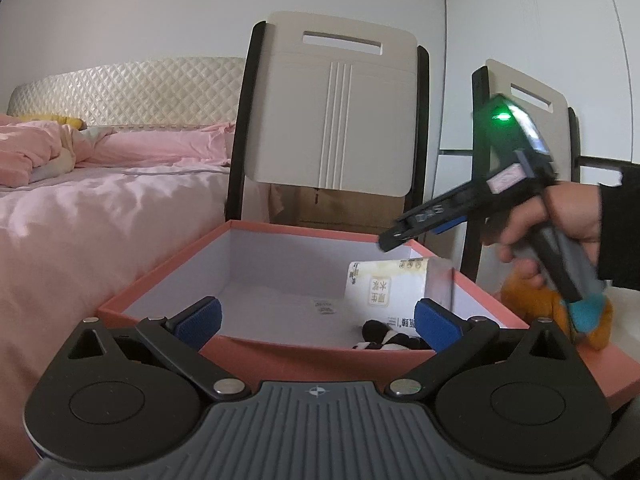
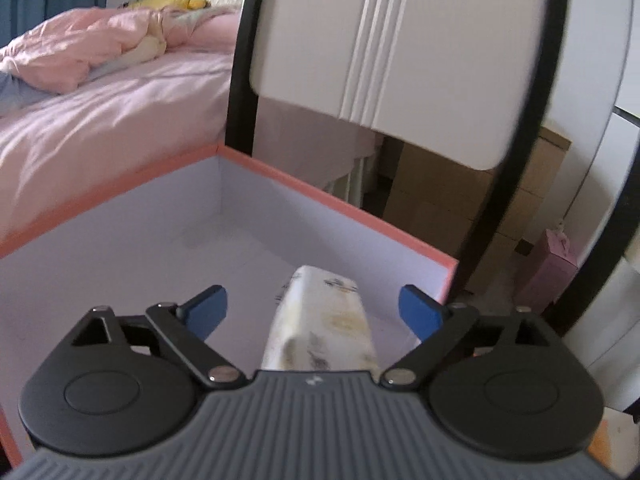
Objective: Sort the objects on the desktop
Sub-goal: 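Carry the tissue pack with the right gripper and release it into the box, then withdraw the right gripper from the box toward the plush dog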
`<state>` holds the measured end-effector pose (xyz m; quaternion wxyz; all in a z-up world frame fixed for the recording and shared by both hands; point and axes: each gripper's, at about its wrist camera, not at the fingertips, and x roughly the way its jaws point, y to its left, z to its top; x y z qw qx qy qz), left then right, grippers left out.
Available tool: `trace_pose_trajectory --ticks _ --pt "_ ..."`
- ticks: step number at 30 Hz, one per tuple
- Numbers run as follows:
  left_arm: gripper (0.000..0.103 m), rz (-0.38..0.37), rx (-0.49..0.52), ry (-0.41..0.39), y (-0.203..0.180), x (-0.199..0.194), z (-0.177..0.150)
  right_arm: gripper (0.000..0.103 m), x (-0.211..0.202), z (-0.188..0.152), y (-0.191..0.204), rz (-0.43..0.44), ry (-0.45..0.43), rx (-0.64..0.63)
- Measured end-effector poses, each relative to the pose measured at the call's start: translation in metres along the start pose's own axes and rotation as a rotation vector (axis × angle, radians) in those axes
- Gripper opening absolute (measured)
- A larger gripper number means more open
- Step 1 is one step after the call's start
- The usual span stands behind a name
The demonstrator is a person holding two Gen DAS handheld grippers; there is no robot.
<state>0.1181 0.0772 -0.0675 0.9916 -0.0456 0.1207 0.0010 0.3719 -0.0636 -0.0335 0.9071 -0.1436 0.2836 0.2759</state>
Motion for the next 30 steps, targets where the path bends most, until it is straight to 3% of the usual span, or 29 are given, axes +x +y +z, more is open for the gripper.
trace_pose_trajectory --ticks 5,11,18,26,30 --pt "0.103 0.006 0.003 -0.024 -0.003 -0.004 0.001 0.103 -0.037 -0.013 -0.017 -0.057 -0.079 0.031" --pt "0.103 0.019 0.016 -0.046 -0.007 -0.006 0.001 0.103 -0.096 -0.042 -0.033 -0.099 -0.205 0.109" --pt "0.103 0.033 0.033 -0.047 -0.009 -0.005 0.000 0.103 -0.151 -0.093 -0.021 -0.194 -0.300 0.191" --pt "0.103 0.049 0.054 -0.049 -0.012 -0.005 -0.002 0.103 -0.175 -0.147 0.007 -0.200 -0.426 0.296" --pt "0.103 0.060 0.068 -0.058 -0.014 -0.006 -0.003 0.103 -0.175 -0.165 0.019 -0.209 -0.425 0.284"
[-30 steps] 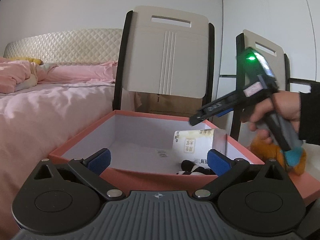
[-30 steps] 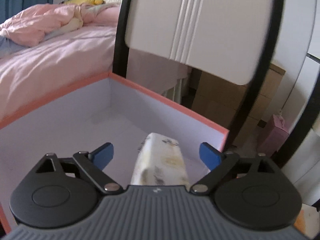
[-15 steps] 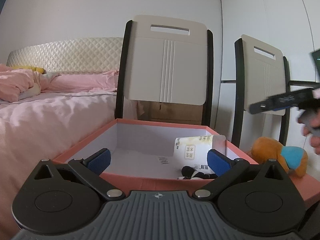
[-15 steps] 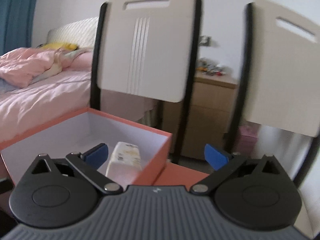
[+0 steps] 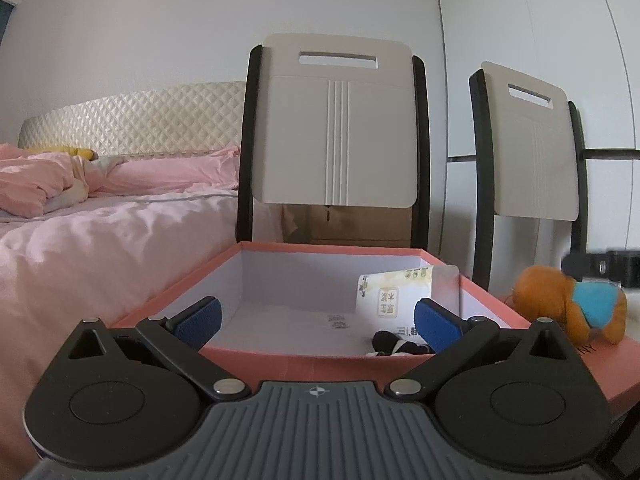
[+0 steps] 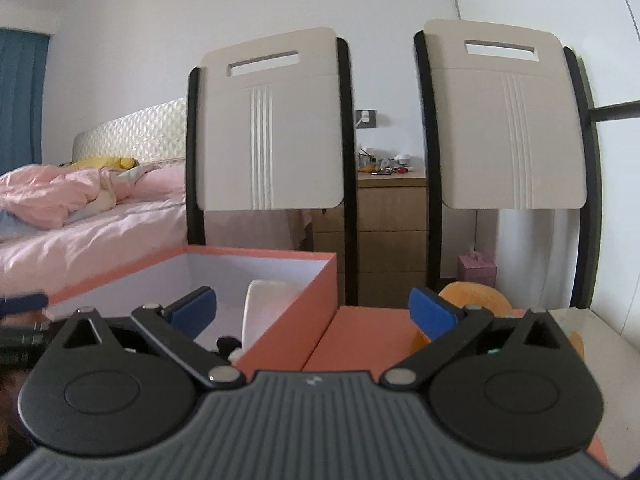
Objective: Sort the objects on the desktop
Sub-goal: 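Withdraw the right gripper from the box toward the plush dog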
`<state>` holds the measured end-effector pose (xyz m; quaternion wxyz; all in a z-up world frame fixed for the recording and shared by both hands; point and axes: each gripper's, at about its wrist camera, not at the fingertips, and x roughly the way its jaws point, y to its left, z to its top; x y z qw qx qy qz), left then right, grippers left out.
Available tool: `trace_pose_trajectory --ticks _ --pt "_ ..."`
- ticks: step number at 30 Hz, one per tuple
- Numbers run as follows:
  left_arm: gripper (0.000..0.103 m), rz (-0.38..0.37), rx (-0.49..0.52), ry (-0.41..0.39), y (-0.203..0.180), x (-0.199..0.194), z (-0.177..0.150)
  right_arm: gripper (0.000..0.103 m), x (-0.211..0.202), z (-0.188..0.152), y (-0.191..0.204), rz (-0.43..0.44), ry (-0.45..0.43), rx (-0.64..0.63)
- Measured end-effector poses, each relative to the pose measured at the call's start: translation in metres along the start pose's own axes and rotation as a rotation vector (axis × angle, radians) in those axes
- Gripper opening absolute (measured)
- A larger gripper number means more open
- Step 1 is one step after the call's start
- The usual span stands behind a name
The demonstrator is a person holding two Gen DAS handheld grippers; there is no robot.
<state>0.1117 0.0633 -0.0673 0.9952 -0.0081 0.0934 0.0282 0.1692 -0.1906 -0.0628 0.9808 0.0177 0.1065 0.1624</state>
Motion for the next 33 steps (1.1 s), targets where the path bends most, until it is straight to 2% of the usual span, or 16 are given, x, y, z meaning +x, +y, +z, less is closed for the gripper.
trace_pose_trajectory --ticks 5,11,33 --pt "0.103 -0.014 0.020 -0.001 -0.005 -0.002 -0.001 0.103 -0.012 -0.009 0.005 -0.048 -0.025 0.016" --pt "0.103 -0.016 0.016 0.006 -0.004 -0.002 -0.002 0.103 -0.017 -0.015 0.004 -0.068 -0.025 0.047" --pt "0.103 -0.027 0.023 0.009 -0.008 -0.003 -0.005 0.103 -0.019 -0.016 0.002 -0.082 -0.021 0.075"
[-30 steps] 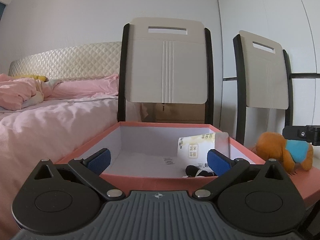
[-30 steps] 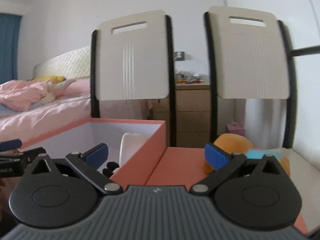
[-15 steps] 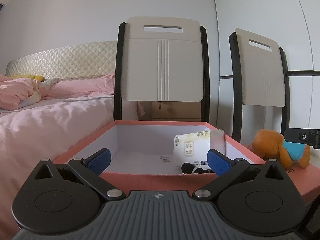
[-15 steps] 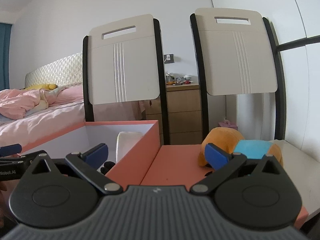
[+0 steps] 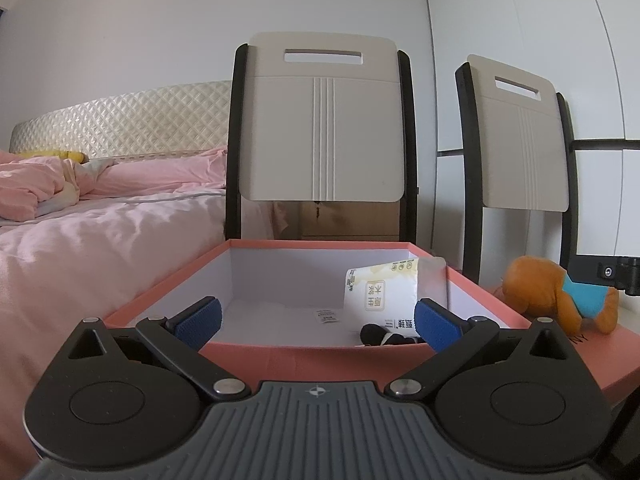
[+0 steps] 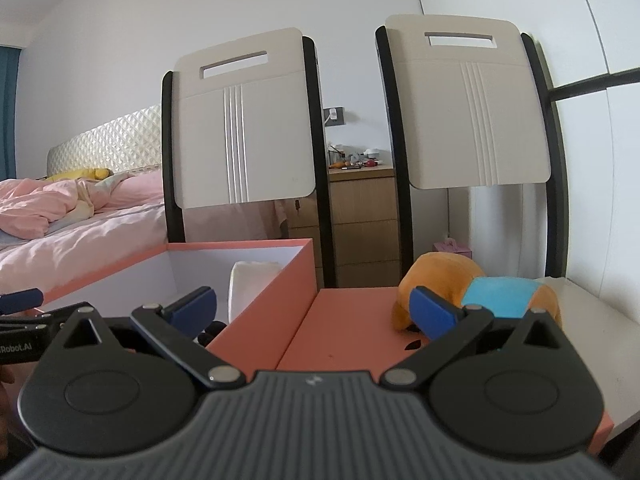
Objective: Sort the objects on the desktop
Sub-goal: 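Withdraw the right gripper from the box toward the plush dog, then lower the right gripper onto the orange-and-blue plush dog and close on it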
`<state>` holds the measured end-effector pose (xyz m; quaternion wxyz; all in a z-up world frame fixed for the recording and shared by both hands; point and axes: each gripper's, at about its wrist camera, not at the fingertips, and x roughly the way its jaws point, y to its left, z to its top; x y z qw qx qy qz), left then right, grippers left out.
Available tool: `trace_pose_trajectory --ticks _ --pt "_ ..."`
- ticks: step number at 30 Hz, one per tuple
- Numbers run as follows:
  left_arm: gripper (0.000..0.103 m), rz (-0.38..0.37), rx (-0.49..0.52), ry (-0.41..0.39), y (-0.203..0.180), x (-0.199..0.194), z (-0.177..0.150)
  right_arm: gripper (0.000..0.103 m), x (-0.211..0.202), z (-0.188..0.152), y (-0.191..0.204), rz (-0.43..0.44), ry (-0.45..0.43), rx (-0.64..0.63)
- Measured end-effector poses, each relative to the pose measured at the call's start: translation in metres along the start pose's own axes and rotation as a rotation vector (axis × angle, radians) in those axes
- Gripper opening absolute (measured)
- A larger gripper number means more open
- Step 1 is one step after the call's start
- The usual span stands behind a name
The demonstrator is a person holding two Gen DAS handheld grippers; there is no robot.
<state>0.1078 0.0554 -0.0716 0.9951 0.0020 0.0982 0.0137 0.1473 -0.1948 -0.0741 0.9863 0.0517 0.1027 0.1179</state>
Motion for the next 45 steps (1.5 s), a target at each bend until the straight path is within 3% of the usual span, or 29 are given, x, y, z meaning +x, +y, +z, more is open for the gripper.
trace_pose_trajectory --ticks 14,26,33,36,42,45 --pt "0.103 -0.002 0.004 0.002 0.000 0.001 0.001 0.103 -0.004 0.000 -0.007 -0.012 -0.006 0.015" --pt "0.103 0.003 0.012 0.002 -0.002 0.001 0.000 0.103 -0.008 0.012 -0.050 -0.030 0.024 0.044" --pt "0.103 0.012 0.007 0.004 -0.001 0.003 0.002 0.103 0.011 0.036 -0.093 -0.092 0.060 0.053" --pt "0.103 0.015 0.004 0.004 0.000 0.004 0.002 0.103 0.027 0.043 -0.107 -0.133 0.057 -0.009" --pt "0.103 0.016 0.006 0.006 0.000 0.004 0.001 0.103 0.064 0.041 -0.136 -0.175 0.114 -0.087" --pt "0.103 0.017 0.003 0.007 0.001 0.004 0.001 0.103 0.070 0.033 -0.151 -0.186 0.106 -0.035"
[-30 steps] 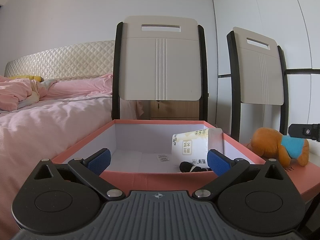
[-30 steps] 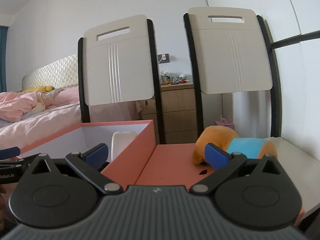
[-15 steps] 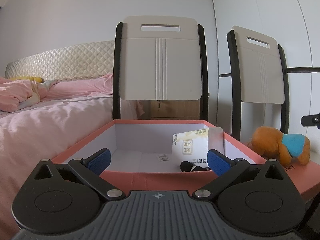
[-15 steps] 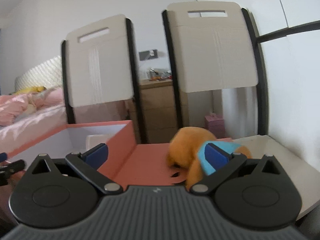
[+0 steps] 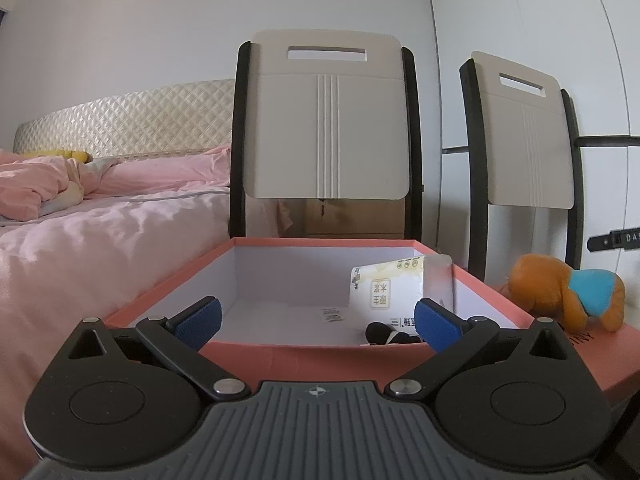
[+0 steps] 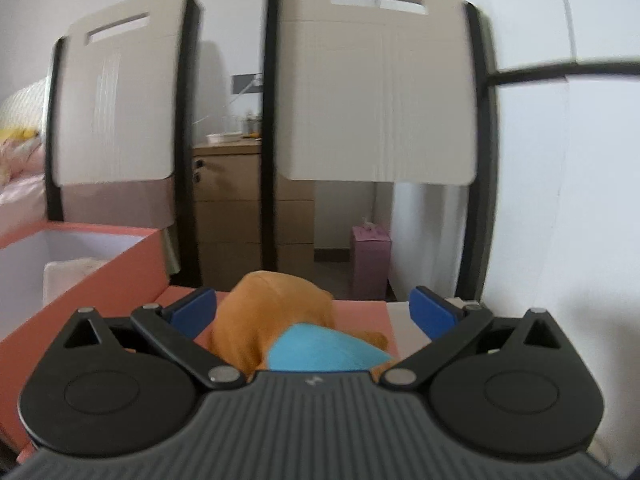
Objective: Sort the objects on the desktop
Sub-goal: 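Lower the right gripper onto the orange-and-blue plush dog and close on it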
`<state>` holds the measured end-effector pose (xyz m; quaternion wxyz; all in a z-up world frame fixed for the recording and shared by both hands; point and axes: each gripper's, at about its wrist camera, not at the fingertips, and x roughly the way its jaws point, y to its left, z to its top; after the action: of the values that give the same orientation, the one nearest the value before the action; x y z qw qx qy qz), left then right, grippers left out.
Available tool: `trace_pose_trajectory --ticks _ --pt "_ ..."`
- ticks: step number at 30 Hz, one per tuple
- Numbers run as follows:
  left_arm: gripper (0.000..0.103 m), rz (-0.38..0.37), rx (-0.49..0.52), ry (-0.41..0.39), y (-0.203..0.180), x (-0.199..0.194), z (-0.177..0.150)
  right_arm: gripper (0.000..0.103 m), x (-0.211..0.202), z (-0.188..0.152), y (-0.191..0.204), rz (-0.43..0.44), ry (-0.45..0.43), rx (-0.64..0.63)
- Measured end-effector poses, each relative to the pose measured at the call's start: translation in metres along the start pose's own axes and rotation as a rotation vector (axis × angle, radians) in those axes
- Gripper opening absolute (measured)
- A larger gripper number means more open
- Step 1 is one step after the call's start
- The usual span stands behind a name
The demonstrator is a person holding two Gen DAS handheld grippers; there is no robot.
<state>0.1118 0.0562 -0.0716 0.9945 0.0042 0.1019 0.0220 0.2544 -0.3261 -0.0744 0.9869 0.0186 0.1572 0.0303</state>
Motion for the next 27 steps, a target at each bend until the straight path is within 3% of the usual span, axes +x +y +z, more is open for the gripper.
trace_pose_trajectory --ticks 14,22,27 --pt "0.103 -0.022 0.026 0.000 -0.009 -0.003 -0.003 0.103 0.017 -0.034 -0.011 0.004 0.130 -0.007" --pt "0.103 -0.031 0.027 0.000 -0.011 -0.004 -0.003 0.103 0.028 -0.037 -0.015 0.057 0.096 0.004" --pt "0.103 -0.034 0.025 0.000 -0.011 -0.004 -0.004 0.103 0.037 -0.037 -0.015 0.067 0.070 -0.127"
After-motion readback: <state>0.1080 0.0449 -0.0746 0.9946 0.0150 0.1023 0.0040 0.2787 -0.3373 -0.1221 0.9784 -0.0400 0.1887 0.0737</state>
